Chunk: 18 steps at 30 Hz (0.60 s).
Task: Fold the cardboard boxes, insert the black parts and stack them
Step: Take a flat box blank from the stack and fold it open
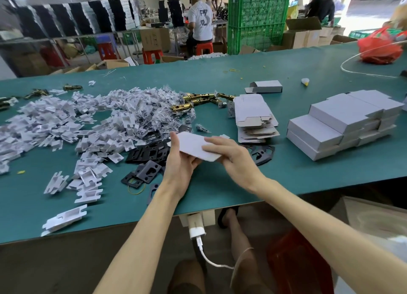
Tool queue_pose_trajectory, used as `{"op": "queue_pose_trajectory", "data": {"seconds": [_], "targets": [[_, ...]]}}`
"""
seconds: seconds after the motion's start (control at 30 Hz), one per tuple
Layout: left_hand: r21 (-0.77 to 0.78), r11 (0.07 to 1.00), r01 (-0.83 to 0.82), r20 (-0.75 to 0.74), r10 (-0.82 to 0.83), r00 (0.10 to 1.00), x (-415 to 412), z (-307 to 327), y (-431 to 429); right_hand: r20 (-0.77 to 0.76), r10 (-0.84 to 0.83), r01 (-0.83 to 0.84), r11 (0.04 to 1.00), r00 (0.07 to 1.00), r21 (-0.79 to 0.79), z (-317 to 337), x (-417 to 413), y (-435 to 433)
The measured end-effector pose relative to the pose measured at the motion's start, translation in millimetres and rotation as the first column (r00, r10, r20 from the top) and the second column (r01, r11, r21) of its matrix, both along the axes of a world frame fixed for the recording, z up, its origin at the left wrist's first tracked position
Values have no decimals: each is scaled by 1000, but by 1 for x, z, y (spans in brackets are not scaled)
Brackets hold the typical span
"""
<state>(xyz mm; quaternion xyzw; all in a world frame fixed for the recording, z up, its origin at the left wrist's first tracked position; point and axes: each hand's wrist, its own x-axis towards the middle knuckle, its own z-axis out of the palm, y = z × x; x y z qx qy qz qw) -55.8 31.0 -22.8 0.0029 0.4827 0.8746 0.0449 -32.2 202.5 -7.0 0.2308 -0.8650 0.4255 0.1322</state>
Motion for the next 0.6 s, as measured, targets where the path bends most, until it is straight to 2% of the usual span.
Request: {"op": "queue_pose_trajectory", "data": {"seconds": [0.07, 0.2, 0.33, 0.4, 0.5, 0.6], "targets": [[88, 996, -1, 40, -3, 999, -1, 0, -6, 123, 0, 9, 997, 992, -75, -6, 4, -5], [136, 990, -47, 163, 24, 986, -4, -5, -7, 265, 41, -24, 998, 963, -64, -12, 5, -8], [264, 957, -121, 173, 76, 982, -9, -5, -7, 456, 213, -33, 928, 864, -372, -11, 0, 0], [263, 961, -89, 156, 48, 987, -8, -5, -8, 474, 247, 14, 876, 845, -482, -13, -2, 1], [195, 980, 31, 99, -51, 994, -3, -5, -6, 459, 190, 149, 782, 868, -605, -17, -4, -1], [158, 977, 144, 36, -151, 988, 1, -4, -4, 451, 221, 188, 690, 865, -699, -20, -5, 1]]}}
